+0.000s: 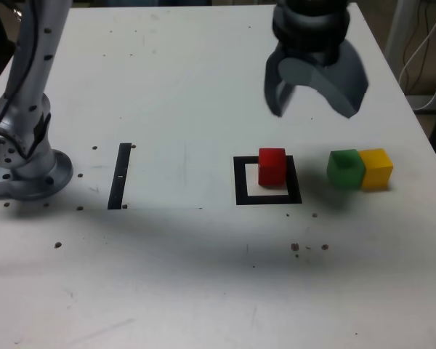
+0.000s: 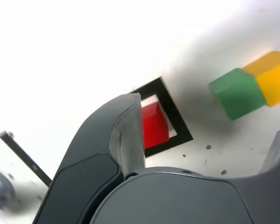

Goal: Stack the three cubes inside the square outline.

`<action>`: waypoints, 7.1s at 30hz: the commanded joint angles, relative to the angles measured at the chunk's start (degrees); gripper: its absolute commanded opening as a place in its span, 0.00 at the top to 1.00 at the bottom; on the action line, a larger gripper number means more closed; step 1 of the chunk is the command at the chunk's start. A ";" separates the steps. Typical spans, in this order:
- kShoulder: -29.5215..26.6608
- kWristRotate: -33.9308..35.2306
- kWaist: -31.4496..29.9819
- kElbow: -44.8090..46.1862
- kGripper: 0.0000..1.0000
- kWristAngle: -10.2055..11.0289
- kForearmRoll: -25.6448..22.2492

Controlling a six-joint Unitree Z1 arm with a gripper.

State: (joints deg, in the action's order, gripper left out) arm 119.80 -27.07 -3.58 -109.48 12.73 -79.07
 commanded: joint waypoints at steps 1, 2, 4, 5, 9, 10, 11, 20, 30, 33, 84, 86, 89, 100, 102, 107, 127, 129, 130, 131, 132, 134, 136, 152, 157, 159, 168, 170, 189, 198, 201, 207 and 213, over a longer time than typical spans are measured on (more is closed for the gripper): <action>0.78 -4.05 -0.11 -1.18 0.01 1.07 0.06; 0.97 -6.59 -0.11 -1.72 0.01 1.65 0.25; 1.31 -11.38 -0.11 -2.67 0.01 2.67 0.64; 1.50 -13.47 -0.11 -3.11 0.01 3.14 0.82; 2.88 -19.21 -0.11 -5.09 0.01 4.89 1.13; 3.39 -20.02 -0.11 -5.62 0.01 5.32 1.14; 3.90 -20.81 -0.11 -6.15 0.02 5.73 1.15; 7.89 -31.90 -0.62 -12.43 0.03 6.94 0.17; 13.38 -42.50 -4.89 -15.69 0.03 8.15 3.66; 13.30 -42.79 -5.12 -15.65 0.05 8.19 5.00; 16.54 -49.88 -4.58 -7.99 0.33 3.41 17.59; 16.56 -50.11 -4.55 -7.88 0.35 3.25 17.67; 16.61 -50.41 -4.51 -7.77 0.37 3.10 17.80; 16.75 -50.67 -4.28 -7.81 0.55 0.97 19.55; 16.78 -50.65 -4.25 -7.81 0.59 0.24 19.90; 16.69 -50.63 -4.24 -7.63 0.62 -0.70 20.26; 8.64 -45.78 -3.91 -15.25 0.62 0.71 8.72; 7.73 -43.87 -4.04 -15.67 0.62 0.37 7.54; 7.33 -42.63 -4.11 -15.74 0.62 0.27 6.71; 7.00 -41.11 -4.17 -15.68 0.62 0.26 5.64; 6.69 -39.20 -4.22 -15.44 0.62 0.37 4.40; 6.00 -33.52 -4.25 -14.02 0.62 0.90 1.46; 5.30 -27.24 -4.25 -12.05 0.62 2.04 -0.77; -0.73 14.40 -4.25 -0.26 0.67 5.49 -5.32; -1.48 21.59 -4.11 -0.34 0.67 3.34 -6.51; -1.99 23.86 -3.84 0.24 0.67 2.04 -7.13; -2.08 32.03 -2.83 4.18 0.67 1.20 -7.75; -1.87 33.58 -2.73 4.75 0.67 1.82 -7.78; -1.65 35.14 -2.06 7.40 0.67 -1.69 -6.32; -0.62 34.89 -2.06 9.32 0.66 -0.74 -3.38; -0.34 34.89 -2.06 9.43 0.66 -0.35 -3.08; 0.59 34.86 -2.04 8.52 0.66 -0.24 -2.44; 1.97 34.80 -2.04 7.57 0.66 -0.39 -2.51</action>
State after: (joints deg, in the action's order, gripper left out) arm 121.45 7.83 -5.72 -101.58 12.40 -81.50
